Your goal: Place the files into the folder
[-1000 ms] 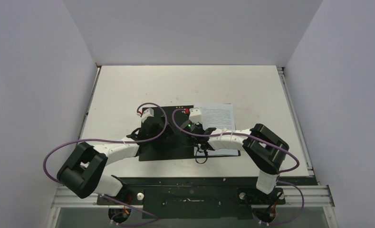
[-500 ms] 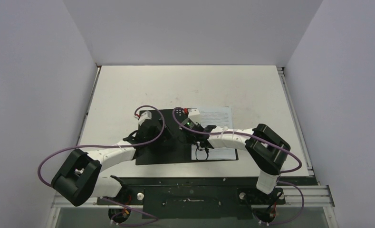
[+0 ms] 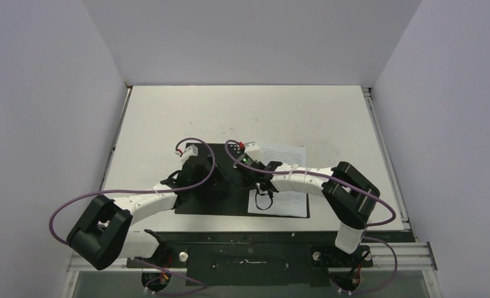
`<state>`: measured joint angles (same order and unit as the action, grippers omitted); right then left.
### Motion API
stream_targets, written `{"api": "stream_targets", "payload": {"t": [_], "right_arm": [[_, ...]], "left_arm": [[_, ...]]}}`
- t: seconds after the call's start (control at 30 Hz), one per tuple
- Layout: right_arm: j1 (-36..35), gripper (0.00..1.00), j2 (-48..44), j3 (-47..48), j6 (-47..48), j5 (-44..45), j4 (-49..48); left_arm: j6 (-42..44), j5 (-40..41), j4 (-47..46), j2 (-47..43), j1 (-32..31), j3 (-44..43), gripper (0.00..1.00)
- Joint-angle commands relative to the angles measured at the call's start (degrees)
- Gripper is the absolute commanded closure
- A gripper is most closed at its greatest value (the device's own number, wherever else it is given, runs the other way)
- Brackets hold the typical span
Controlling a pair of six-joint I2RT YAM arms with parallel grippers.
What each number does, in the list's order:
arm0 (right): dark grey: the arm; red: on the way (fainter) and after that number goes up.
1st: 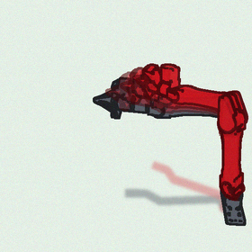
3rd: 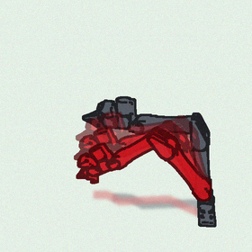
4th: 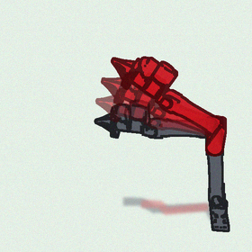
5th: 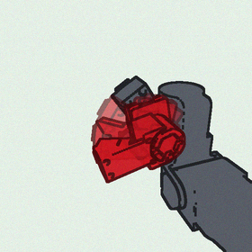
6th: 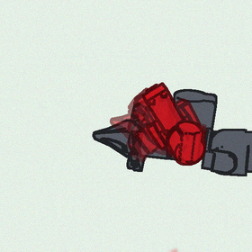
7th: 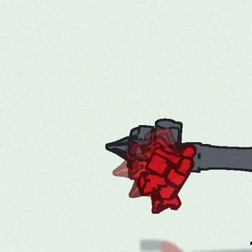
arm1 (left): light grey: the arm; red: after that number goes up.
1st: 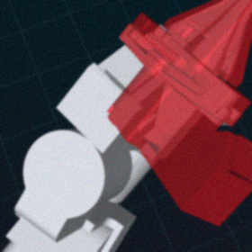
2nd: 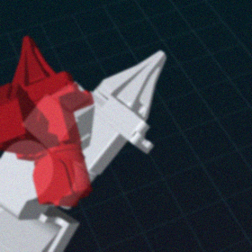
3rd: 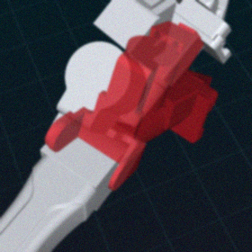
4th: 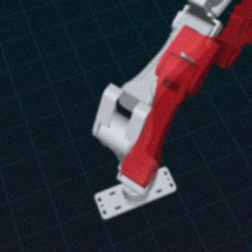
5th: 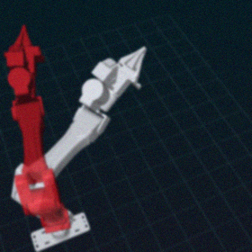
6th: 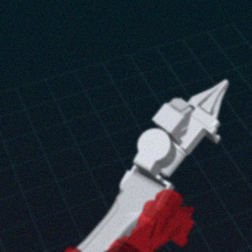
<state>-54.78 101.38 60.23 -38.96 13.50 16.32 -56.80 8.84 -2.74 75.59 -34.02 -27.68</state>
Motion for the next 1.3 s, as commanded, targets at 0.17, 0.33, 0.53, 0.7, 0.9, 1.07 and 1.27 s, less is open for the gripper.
{"api": "stream_targets", "payload": {"t": [0.17,0.33,0.53,0.7,0.9,1.07,1.27], "right_arm": [[-0.1,0.79,-6.8,4.0,0.3,-2.4,2.5],[0.7,0.75,-9.5,4.7,1.5,-1.0,3.7],[3.9,0.58,-12.4,3.4,2.3,-1.7,3.6],[6.2,0.42,-14.0,0.2,3.4,-4.6,1.3],[5.7,0.42,-12.0,-1.0,4.1,-6.0,0.7],[3.9,0.47,-8.8,0.0,4.0,-7.2,0.4],[1.7,0.51,-3.1,3.3,4.1,-6.1,1.5]], "left_arm": [[-0.7,-3.5,16.9,2.1,-0.5,4.1,0.03],[-0.7,-3.7,17.2,1.5,-0.5,4.0,0.03],[-0.3,-3.6,18.9,-1.0,-0.5,3.2,0.03],[0.1,-3.5,21.5,-5.2,-0.5,2.5,0.03],[0.2,-3.9,24.6,-11.4,-0.5,2.1,0.04],[1.0,-4.3,28.1,-17.5,-0.5,0.4,0.04],[2.5,-2.8,33.0,-25.3,-0.3,-2.9,0.04]]}}
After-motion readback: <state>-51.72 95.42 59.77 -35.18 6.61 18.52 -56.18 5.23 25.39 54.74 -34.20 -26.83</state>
